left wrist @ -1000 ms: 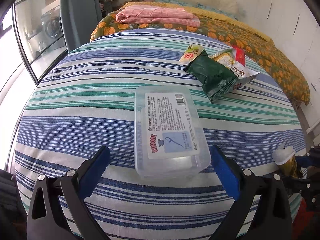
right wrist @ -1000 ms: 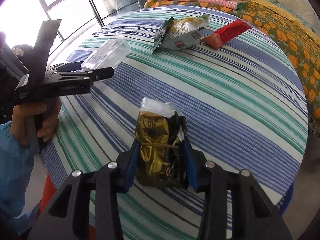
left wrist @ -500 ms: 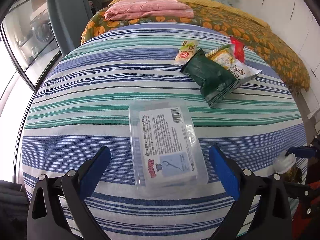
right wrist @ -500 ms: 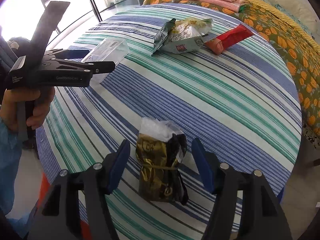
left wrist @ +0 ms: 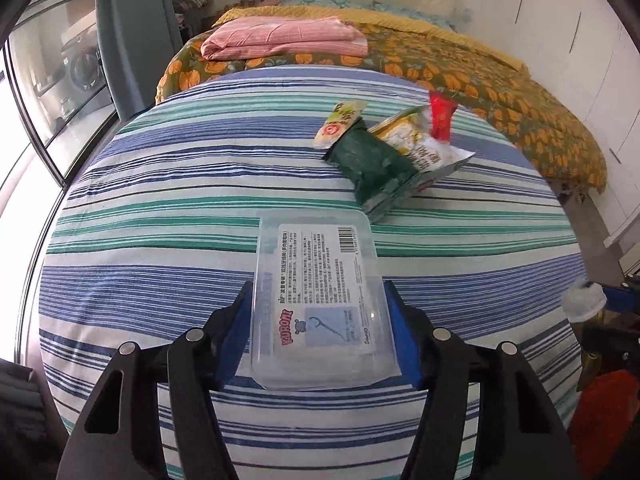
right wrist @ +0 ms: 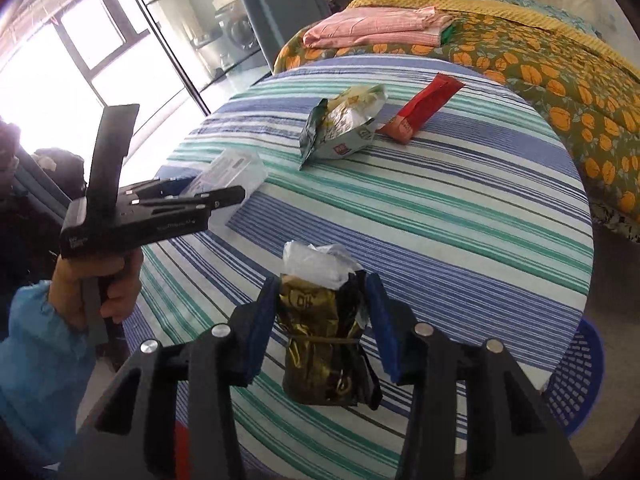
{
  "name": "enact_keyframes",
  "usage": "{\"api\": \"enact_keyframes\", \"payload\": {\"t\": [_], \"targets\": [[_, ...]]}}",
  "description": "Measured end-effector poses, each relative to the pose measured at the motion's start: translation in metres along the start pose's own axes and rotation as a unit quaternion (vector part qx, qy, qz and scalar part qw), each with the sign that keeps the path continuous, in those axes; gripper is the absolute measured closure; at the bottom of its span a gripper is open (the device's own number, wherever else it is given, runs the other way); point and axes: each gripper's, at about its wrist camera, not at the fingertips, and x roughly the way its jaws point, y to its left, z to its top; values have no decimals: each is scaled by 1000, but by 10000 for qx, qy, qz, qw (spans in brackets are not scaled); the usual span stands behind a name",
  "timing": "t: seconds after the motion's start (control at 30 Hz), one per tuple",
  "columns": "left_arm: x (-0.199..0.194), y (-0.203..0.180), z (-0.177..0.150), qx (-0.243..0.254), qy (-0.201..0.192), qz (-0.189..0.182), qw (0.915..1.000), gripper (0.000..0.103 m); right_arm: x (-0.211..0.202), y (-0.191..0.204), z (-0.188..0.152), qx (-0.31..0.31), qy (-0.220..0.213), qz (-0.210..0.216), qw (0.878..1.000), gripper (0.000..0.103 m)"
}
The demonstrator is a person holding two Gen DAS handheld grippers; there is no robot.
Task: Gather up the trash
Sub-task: 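Carry the plastic box with the left tool while the right tool carries the gold wrapper to the basket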
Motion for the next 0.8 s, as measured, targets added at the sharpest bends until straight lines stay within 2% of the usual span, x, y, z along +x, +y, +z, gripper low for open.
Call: {"api": "enact_keyframes", "payload": {"t": [0.13, 0.37, 0.6, 0.8], "targets": [[-18, -42, -4, 120, -187, -388, 9990, 42, -32, -36, -6, 428, -344, 90, 9984, 59], [-21, -127, 2, 215, -290, -1070, 9936, 42, -87, -127, -26, 1206, -773, -279, 9893, 58], [-25, -239, 3, 722, -222, -1877, 9793, 42, -128, -209, -64, 1681, -938, -922, 9770, 58], [-8, -329, -6, 1127, -50, -2260, 9676, 42, -134, -269, -99, 2096, -944, -1335, 9640, 58]]}}
